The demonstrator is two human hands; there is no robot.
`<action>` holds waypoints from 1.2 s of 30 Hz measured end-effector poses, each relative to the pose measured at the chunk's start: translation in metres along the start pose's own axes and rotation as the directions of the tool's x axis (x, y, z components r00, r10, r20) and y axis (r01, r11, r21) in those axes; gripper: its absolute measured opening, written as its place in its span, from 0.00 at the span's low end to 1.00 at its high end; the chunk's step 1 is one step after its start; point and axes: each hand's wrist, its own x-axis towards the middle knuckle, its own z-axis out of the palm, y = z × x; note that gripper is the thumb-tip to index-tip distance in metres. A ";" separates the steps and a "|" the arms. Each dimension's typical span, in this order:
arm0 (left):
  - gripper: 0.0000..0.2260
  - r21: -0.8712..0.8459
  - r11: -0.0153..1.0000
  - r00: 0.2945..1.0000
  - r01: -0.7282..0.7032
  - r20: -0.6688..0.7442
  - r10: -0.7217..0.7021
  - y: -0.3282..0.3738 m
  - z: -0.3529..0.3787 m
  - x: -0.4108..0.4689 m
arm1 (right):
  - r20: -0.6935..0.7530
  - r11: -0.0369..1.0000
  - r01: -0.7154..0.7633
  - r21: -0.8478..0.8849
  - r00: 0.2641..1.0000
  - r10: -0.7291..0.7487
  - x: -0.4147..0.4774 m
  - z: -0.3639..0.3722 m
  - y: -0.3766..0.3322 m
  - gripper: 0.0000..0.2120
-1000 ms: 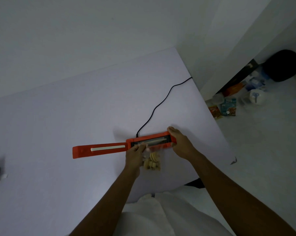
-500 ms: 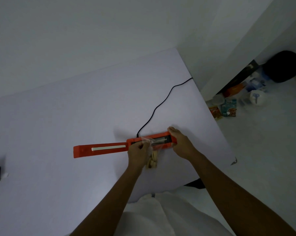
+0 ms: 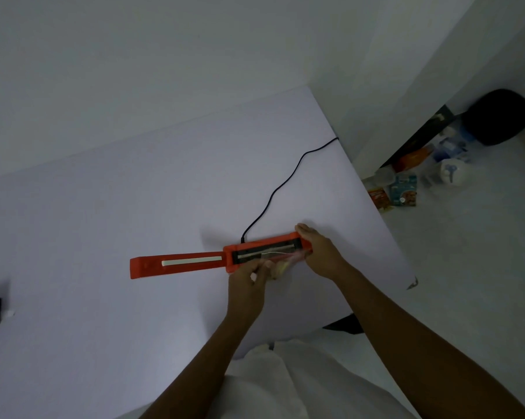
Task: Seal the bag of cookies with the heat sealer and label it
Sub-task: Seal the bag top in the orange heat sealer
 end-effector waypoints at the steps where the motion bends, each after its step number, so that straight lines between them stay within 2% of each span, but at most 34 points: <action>1: 0.06 -0.015 1.000 1.000 0.000 -0.014 0.000 0.002 -0.003 -0.001 | -0.006 1.000 -0.001 0.003 1.000 0.001 0.000 0.000 0.001 0.33; 7: 0.09 -0.065 0.998 0.999 -0.016 -0.042 0.013 0.008 -0.029 -0.007 | -0.069 1.000 -0.005 0.024 0.998 0.006 -0.001 0.001 0.003 0.32; 10: 0.11 -0.122 0.992 0.999 0.019 -0.031 -0.023 -0.002 -0.049 -0.010 | -0.316 0.998 0.058 0.009 0.947 -0.052 -0.013 0.011 -0.006 0.24; 12: 0.12 -0.148 0.988 0.999 0.038 -0.029 -0.043 -0.002 -0.063 -0.015 | -0.428 0.984 0.149 0.102 0.899 -0.092 -0.027 0.022 -0.020 0.20; 14: 0.10 -0.217 0.974 0.997 0.067 -0.032 -0.076 0.001 -0.077 -0.021 | -0.318 0.945 0.190 0.266 0.943 -0.100 -0.044 0.035 -0.037 0.18; 16: 0.10 -0.275 0.958 0.995 0.086 -0.032 -0.099 0.003 -0.093 -0.029 | -0.065 0.904 0.144 0.402 0.990 -0.128 -0.056 0.053 -0.053 0.19; 19: 0.10 -0.288 0.953 0.995 0.096 -0.013 -0.104 -0.005 -0.119 -0.039 | 0.149 0.848 0.080 0.523 0.972 -0.184 -0.065 0.085 -0.069 0.19; 23: 0.09 -0.312 0.941 0.989 0.131 -0.027 -0.147 -0.022 -0.156 -0.056 | 0.320 0.749 -0.120 0.652 0.939 -0.129 -0.071 0.119 -0.094 0.15; 27: 0.10 -0.355 0.920 0.979 0.164 -0.056 -0.196 -0.043 -0.202 -0.073 | 0.361 0.774 -0.131 0.620 0.923 -0.133 -0.074 0.152 -0.132 0.10; 32: 0.09 -0.392 0.890 0.951 0.234 -0.097 -0.293 -0.072 -0.263 -0.086 | 0.358 0.852 -0.087 0.516 0.925 -0.123 -0.072 0.207 -0.185 0.11; 36: 0.08 -0.336 0.912 0.941 0.236 -0.154 -0.300 -0.096 -0.318 -0.077 | 0.343 0.866 -0.094 0.491 0.935 -0.093 -0.066 0.250 -0.221 0.09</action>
